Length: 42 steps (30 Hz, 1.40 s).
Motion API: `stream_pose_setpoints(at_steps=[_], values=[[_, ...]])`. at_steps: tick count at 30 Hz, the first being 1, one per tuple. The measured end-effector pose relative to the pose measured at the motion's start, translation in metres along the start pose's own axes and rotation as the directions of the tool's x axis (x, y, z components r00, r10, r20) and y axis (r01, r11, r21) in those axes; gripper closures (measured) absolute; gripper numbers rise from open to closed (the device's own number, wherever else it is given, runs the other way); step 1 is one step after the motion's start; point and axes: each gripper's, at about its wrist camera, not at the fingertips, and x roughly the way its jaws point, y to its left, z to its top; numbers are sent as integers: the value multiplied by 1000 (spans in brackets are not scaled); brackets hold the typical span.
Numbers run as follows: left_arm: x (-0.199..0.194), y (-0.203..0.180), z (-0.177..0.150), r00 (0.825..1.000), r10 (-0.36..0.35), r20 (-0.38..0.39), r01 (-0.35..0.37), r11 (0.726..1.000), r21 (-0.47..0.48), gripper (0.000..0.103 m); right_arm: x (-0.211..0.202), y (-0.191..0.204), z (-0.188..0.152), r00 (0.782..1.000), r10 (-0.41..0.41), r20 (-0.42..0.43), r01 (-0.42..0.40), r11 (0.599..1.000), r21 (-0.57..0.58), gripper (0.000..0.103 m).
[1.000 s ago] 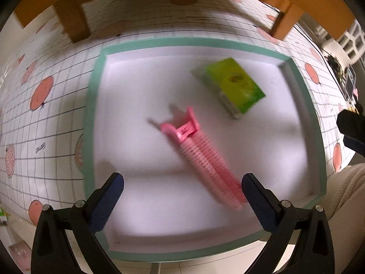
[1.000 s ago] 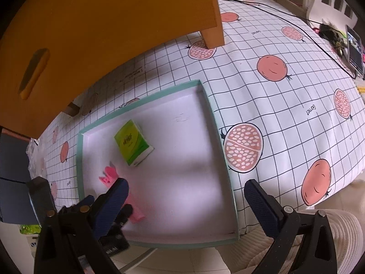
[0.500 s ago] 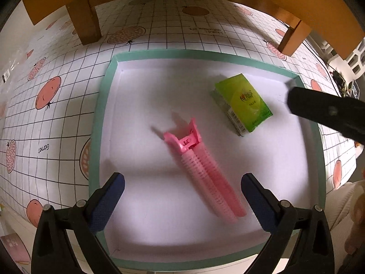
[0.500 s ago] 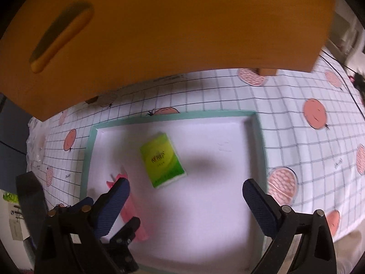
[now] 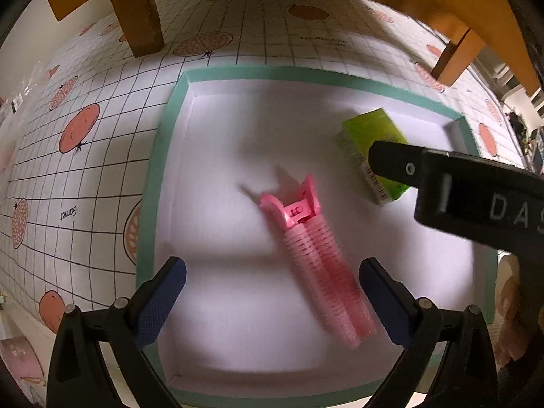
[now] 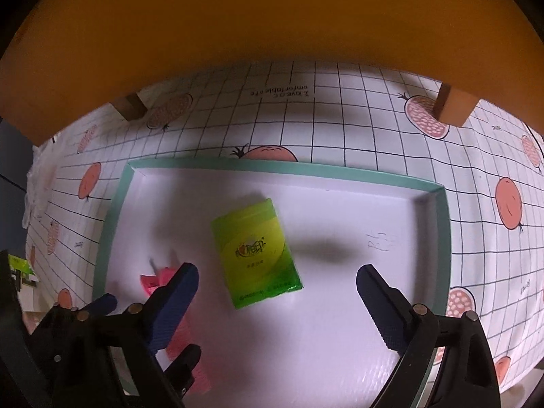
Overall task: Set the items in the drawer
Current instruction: 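Grasp the pink hair roller with the left tool while the right tool grasps the green tissue pack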
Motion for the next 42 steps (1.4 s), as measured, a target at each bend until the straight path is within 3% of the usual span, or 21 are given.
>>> stream_pose_setpoints(at_steps=[9,21,30,38,42], values=[[11,-2,-5,999,33,-19,-33,999,9,1,17,6,0,999,-19,-27,18,999,-38,7],[14,-5,0,999,36,-38,-36,999,2,1,35,28,-2,994,-103,-26,98,985,-144,8],[13,-4,-6,998,38,-41,-37,999,8,1,34,40,-3,996,-88,23,91,979,-185,26],[10,-3,-8,998,39,-40,-39,999,16,7,27,30,-2,995,-92,47,98,982,-164,51],[8,-5,-8,999,35,-36,-34,999,30,12,25,26,-4,994,-98,43,103,982,-159,52]])
